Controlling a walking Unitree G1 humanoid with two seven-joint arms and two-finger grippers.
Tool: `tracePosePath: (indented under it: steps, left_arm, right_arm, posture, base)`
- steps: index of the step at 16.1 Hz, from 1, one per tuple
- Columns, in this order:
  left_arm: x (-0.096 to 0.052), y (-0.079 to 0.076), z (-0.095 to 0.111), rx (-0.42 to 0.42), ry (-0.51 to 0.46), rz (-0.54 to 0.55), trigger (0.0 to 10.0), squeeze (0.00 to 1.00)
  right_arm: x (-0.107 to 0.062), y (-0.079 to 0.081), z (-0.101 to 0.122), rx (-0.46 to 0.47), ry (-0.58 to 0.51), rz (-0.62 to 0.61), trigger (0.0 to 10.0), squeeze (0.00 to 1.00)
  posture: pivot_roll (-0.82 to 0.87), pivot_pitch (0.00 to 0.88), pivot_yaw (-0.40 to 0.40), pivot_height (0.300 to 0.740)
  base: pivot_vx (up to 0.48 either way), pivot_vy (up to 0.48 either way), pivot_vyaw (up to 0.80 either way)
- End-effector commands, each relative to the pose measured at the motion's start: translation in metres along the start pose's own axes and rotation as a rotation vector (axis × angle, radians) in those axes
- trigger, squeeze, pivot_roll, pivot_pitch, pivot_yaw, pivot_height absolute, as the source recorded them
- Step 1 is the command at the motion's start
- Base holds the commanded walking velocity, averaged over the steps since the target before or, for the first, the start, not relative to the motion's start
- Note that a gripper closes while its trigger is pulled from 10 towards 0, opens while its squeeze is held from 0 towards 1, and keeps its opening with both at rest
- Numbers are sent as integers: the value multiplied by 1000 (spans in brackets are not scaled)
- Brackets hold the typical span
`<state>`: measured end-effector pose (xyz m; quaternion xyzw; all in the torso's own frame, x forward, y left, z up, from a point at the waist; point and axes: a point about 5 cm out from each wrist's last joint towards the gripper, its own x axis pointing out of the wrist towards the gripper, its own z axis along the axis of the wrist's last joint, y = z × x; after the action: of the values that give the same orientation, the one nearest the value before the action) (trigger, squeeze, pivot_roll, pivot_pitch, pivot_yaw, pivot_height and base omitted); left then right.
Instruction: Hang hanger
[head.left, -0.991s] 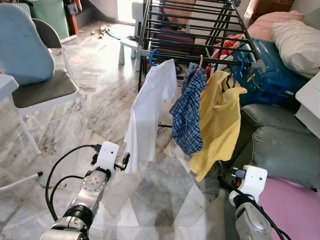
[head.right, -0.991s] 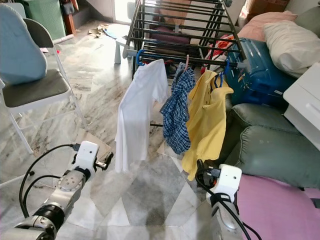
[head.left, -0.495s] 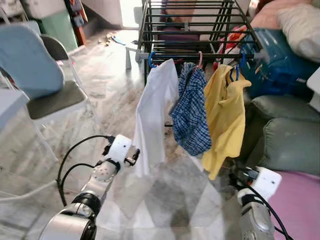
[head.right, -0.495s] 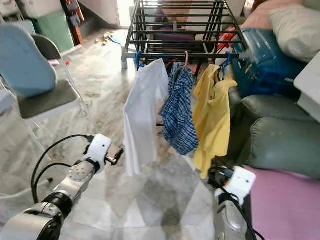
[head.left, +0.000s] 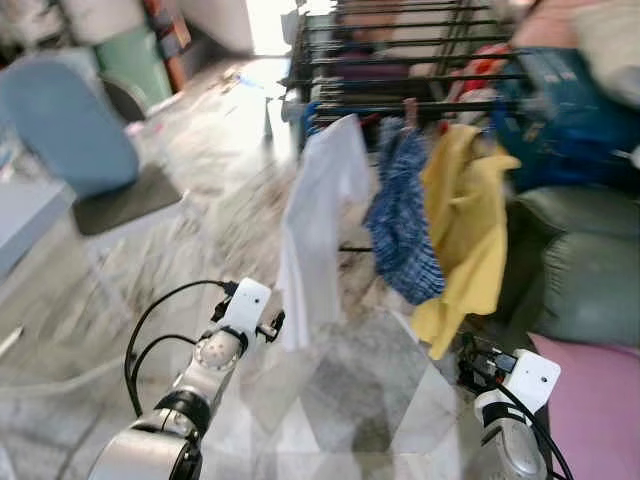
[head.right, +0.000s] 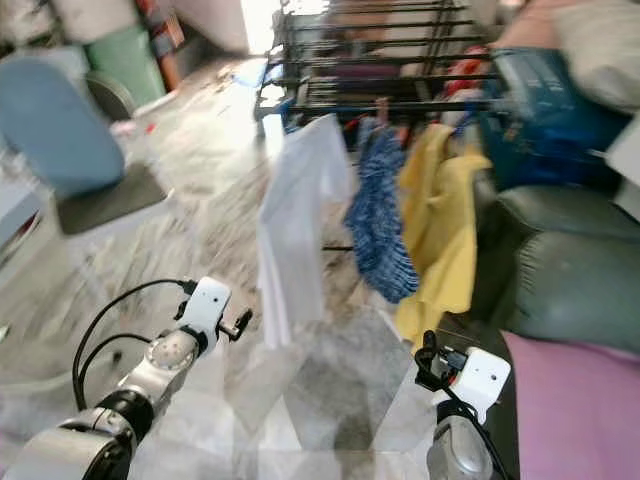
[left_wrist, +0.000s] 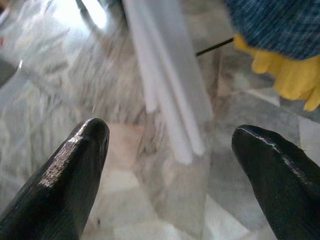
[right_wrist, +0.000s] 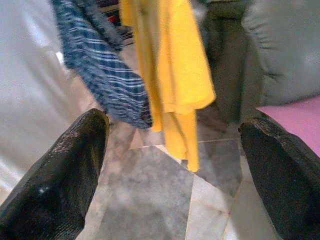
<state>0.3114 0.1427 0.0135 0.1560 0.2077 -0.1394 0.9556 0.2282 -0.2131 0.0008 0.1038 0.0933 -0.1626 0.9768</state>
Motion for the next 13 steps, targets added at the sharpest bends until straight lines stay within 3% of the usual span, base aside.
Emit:
tracePosePath:
  steps: [1,7,13]
  left_arm:
    - [-5,6,-16,-32,61,37,10000,0]
    - [-11,7,-31,-37,111,51,10000,0]
    - [-10,2,-30,-18,122,32,10000,0]
  right_arm:
    - [2,3,1,-20,-5,32,10000,0]
    - [-2,1,-3,-33,11,43,10000,0]
    - [-8,-4,-8,-34,22,23,10000,0]
  posture:
    - [38,0,27,740]
    - [29,0,22,740]
    - [8,0,38,740]
  base:
    - [0,341,675]
    - [0,369,640]
    - [0,398,0]
